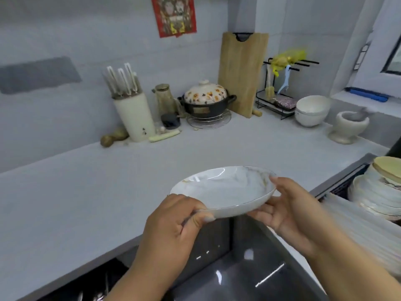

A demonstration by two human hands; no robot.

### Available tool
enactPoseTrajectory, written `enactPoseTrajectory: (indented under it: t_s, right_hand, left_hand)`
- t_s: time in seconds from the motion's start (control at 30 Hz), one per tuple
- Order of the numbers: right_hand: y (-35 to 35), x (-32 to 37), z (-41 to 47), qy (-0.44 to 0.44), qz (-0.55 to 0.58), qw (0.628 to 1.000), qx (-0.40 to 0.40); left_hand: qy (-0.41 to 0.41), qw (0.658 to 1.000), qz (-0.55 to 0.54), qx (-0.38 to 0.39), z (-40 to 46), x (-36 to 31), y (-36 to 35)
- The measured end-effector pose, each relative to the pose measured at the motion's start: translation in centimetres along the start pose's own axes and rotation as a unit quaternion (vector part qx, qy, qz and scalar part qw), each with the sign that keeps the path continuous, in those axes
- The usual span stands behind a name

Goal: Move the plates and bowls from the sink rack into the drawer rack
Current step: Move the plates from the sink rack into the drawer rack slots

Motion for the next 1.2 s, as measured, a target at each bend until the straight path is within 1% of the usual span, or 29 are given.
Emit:
enactPoseTrajectory:
  t_s: [0.23,0.4,0.47,0.57,0.63,0.73,0.83,0.93,1.03,1.13,1.2]
  right_hand:
    - [-13.4,-14.8,-1.1,-0.079,-0.083,0.991,0.066]
    - [-20.9,-24.3,-1.7,-0.123,-0.140,0.977,0.108]
    - [-23.5,-27.2,-1.7,-0.146,-0.167,0.967,0.124]
    - [-27.0,-31.2,-1.4,-0.182,-0.206,0.951,0.143]
    - [-29.1,-33.5,-0.9,-0.201,-0.231,0.939,0.157]
    - [-32.0,-37.1,0.1,-0.234,-0.282,0.913,0.180]
    - [-34.4,-41.2,1.3,-0.267,-0.326,0.884,0.203]
    - [-36.5,-45.0,2.2,-0.280,-0.367,0.859,0.221]
    - [-38.7,-48.9,2.7,-0.280,-0.405,0.836,0.242]
    - [-40.4,-53.1,3.6,-0.275,-0.435,0.822,0.243]
    - [-41.7,-56.3,4.5,-0.269,-0.456,0.816,0.234]
  left_hand:
    - [0.118,0.990,0.034,-0.063,-16.3,3.6,14.7]
    - [0.215,0.973,0.045,-0.072,-26.2,5.2,22.8]
    - [0.262,0.960,0.051,-0.084,-29.6,6.2,25.4]
    - [0.325,0.934,0.069,-0.130,-34.2,7.7,28.7]
    - [0.355,0.913,0.087,-0.184,-37.1,8.7,30.9]
    - [0.407,0.862,0.127,-0.275,-40.9,10.0,33.7]
    - [0.464,0.806,0.168,-0.326,-44.6,11.0,36.0]
    - [0.512,0.765,0.186,-0.344,-48.5,12.0,37.6]
    - [0.548,0.736,0.184,-0.352,-52.3,13.1,39.0]
    - [0.583,0.717,0.194,-0.329,-55.8,14.7,40.6]
    - [0.598,0.710,0.200,-0.312,-58.0,15.9,42.1]
Point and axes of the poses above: each hand's wrist, its own z-axis towards the middle knuckle, its own y-axis out of the back of the hand, x = y × z, the point moved 6 cm from there along z, towards the middle knuckle, and after that the axes turned 10 degrees about -y, right-handed, at the moved point
